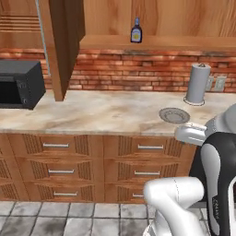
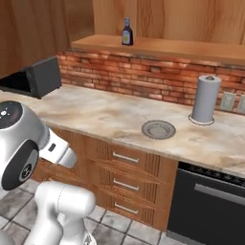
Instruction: Move the hot dog bun to the plate on the dining table and place the condiment next to that plate. Then navigate to the fridge and take the sausage and place it on the plate as well.
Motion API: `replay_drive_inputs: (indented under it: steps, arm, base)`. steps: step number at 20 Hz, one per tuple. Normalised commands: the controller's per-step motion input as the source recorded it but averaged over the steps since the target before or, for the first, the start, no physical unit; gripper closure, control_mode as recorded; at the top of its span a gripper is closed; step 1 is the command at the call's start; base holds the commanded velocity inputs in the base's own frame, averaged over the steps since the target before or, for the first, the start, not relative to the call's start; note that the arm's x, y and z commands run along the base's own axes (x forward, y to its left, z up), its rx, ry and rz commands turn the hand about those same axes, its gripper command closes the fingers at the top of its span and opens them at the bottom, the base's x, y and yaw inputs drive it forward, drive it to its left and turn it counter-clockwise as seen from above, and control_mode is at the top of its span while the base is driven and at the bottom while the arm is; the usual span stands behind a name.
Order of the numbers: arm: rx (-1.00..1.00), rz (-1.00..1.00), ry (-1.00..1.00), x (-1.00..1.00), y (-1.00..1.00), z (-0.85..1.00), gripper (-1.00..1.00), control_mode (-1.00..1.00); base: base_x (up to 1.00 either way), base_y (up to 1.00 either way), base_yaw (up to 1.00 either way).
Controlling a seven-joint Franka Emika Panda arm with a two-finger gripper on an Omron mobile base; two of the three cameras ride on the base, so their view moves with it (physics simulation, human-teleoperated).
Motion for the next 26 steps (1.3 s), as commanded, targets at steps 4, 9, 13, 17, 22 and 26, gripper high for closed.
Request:
replay_drive_inputs:
  steps: [4, 9, 13, 17, 22, 26]
  arm:
    - [0.0, 0.0, 0.0, 0.0, 0.0, 0.0, -1.0, 1.0]
    - [0.0, 0.0, 0.0, 0.0, 0.0, 0.0, -1.0, 1.0]
    - [0.0, 0.0, 0.0, 0.0, 0.0, 0.0, -1.0, 1.0]
    - [0.0, 0.0, 0.0, 0.0, 0.0, 0.0, -1.0, 1.0]
    - [0.0, 0.0, 0.0, 0.0, 0.0, 0.0, -1.0, 1.0]
    - [0.0, 0.0, 0.0, 0.0, 0.0, 0.0, -1.0, 1.0]
  base:
    - [0.83, 0.32, -0.27]
    - [0.72, 0.3, -0.28]
    - [0.7, 0.33, -0.27]
    - [0.76, 0.36, -0.21]
    - [0.81, 0.26, -0.08]
    - [0.68, 0.12, -0.04]
